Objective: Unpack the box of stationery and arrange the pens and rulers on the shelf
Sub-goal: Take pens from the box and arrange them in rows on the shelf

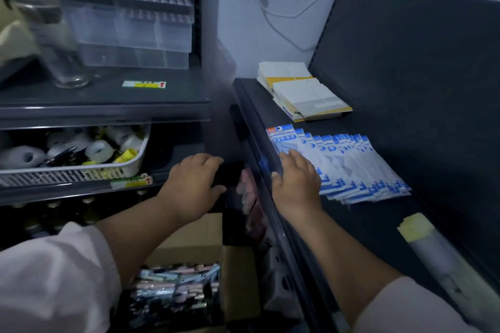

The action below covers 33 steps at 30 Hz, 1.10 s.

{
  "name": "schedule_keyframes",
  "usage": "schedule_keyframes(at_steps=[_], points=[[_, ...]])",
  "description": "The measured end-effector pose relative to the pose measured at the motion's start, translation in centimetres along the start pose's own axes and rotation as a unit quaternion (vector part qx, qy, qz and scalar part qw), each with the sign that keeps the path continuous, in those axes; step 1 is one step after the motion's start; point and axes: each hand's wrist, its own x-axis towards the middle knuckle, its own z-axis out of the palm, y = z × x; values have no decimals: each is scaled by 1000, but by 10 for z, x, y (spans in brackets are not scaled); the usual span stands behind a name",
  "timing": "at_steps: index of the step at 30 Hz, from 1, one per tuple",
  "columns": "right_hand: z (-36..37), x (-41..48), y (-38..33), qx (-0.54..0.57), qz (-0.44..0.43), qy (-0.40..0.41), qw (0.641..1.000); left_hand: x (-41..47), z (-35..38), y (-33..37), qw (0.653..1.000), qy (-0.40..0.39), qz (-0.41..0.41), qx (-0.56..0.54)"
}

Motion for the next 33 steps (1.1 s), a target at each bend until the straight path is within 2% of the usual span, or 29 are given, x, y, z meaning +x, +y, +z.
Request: schedule_keyframes(at_steps=[9,18,25,33], points=[[64,-34,-66,1,-79,-84,993,-39,9,-94,997,-40,3,61],[143,-75,-92,-28,-122,-187,974,-74,62,-164,991,-120,-18,53],[217,-96,-79,-49,-132,-277,950,-90,133,-193,987,-150,-29,49],[307,-114,-30,-65,-134,-308,940,-93,245,-211,980,-195,-13,44]])
